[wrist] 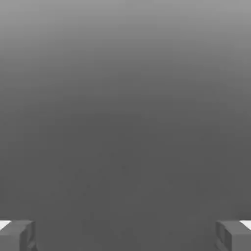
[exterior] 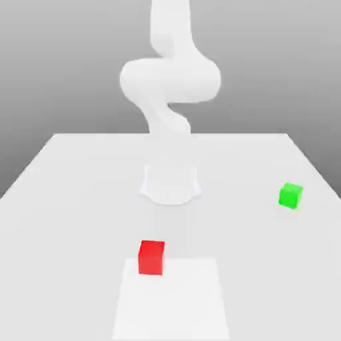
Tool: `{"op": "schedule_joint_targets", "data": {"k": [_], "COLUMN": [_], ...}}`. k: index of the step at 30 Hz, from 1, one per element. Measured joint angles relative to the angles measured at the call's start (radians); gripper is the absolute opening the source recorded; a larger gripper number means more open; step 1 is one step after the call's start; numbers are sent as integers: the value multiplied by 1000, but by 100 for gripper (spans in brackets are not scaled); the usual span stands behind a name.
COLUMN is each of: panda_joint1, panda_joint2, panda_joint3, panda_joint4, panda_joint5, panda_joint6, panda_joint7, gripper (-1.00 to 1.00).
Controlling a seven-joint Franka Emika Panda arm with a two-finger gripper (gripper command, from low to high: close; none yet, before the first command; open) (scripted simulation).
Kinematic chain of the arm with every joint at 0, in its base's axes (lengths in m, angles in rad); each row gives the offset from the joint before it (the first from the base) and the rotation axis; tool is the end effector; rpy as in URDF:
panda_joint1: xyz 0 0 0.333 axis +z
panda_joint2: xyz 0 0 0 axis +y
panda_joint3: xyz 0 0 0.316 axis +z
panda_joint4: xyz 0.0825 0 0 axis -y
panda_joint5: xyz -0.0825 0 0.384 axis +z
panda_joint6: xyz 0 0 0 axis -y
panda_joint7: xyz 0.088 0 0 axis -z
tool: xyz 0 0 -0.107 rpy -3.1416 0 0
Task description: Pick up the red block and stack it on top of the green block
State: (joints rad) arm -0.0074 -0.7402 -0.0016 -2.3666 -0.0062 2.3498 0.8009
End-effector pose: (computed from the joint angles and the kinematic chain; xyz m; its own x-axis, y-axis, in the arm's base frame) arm 0.3726 -0.0036 0.6610 0.5158 -0.7199 0.4644 -0.5439 -0.6940 -0.4717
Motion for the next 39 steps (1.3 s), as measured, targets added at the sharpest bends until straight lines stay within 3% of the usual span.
{"op": "schedule_joint_targets", "data": {"k": [16, 23, 24, 31, 39], "panda_joint1": [-57, -82, -89, -94, -95], "panda_joint2": [513, 870, 902, 908, 646], "panda_joint3": [-45, -22, -14, -9, -14], "panda_joint4": [-523, -548, -544, -544, -580], "panda_joint5": [-23, 34, 37, 34, 2], "panda_joint6": [409, 696, 723, 728, 503], "panda_joint7": [-11, -57, -59, -56, -35], "gripper": [0, 0, -100, -100, -100]}}
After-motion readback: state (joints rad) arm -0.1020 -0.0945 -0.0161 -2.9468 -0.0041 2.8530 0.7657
